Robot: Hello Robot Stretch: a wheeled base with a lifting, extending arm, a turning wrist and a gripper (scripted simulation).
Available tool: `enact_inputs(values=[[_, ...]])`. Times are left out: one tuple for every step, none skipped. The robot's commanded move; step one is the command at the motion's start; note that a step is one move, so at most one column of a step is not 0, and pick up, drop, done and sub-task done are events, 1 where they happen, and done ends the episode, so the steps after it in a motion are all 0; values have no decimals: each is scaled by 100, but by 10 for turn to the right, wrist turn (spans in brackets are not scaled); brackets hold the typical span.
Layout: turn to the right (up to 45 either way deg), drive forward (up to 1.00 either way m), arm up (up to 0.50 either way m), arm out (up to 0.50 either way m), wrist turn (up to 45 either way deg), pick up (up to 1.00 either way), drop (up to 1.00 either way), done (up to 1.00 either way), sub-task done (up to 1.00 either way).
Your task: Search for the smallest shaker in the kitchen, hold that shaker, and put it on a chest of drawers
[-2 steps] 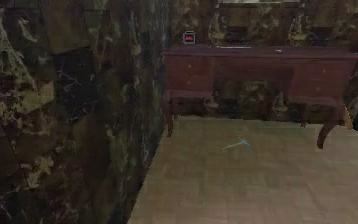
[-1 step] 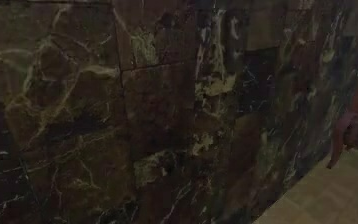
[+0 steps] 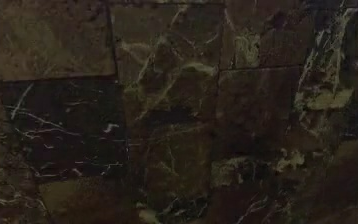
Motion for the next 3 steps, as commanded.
enact_inputs(values=[[450,0,0,0,0,0,0,0,0],[360,0,0,0,0,0,0,0,0],[450,0,0,0,0,0,0,0,0]])
